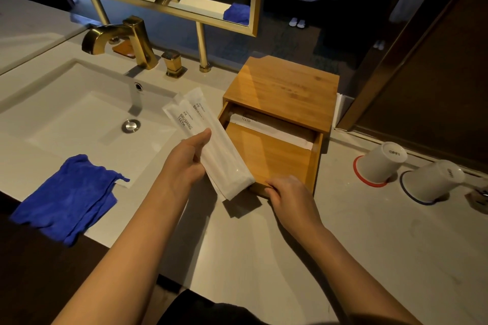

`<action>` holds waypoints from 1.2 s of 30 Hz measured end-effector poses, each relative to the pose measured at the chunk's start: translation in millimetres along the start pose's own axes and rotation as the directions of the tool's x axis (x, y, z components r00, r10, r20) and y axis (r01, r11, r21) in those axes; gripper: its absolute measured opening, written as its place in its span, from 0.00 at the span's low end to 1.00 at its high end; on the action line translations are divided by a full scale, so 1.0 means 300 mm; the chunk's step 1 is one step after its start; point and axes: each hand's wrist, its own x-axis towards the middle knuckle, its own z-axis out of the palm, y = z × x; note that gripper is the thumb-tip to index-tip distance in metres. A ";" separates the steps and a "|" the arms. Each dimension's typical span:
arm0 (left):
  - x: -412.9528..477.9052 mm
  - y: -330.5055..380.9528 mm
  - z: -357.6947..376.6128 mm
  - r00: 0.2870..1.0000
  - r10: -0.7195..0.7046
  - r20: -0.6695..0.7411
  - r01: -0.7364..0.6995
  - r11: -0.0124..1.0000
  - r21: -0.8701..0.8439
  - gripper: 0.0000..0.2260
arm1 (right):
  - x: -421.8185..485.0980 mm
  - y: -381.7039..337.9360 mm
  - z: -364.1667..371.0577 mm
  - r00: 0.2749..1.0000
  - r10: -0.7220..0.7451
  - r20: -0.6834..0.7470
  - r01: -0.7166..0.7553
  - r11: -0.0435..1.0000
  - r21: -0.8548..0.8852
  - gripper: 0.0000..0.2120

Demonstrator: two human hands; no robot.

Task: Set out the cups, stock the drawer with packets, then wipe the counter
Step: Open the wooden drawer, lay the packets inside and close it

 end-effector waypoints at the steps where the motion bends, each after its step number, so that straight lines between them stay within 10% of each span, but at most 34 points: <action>1: -0.004 -0.001 0.001 1.000 0.000 0.000 0.000 1.000 0.003 0.08 | 0.002 -0.004 -0.001 1.000 0.006 0.004 -0.006 1.000 -0.001 0.10; 10: -0.009 -0.017 0.014 1.000 0.001 0.025 0.000 0.999 -0.037 0.09 | 0.007 -0.011 -0.018 0.995 0.023 0.095 -0.024 1.000 0.001 0.11; 24: -0.018 -0.070 0.046 0.996 0.007 0.085 -0.005 1.000 -0.024 0.14 | 0.199 -0.110 -0.084 0.979 0.139 0.151 -0.196 0.853 0.485 0.04; 30: -0.011 -0.039 -0.003 0.999 -0.014 0.045 0.019 0.992 -0.126 0.09 | 0.253 -0.025 -0.168 0.978 0.202 -0.058 -0.180 0.947 0.266 0.10; 36: 0.001 -0.006 -0.017 1.000 0.011 0.012 -0.008 0.977 -0.213 0.12 | 0.293 0.046 -0.169 0.978 0.205 0.042 -0.201 0.975 -0.098 0.13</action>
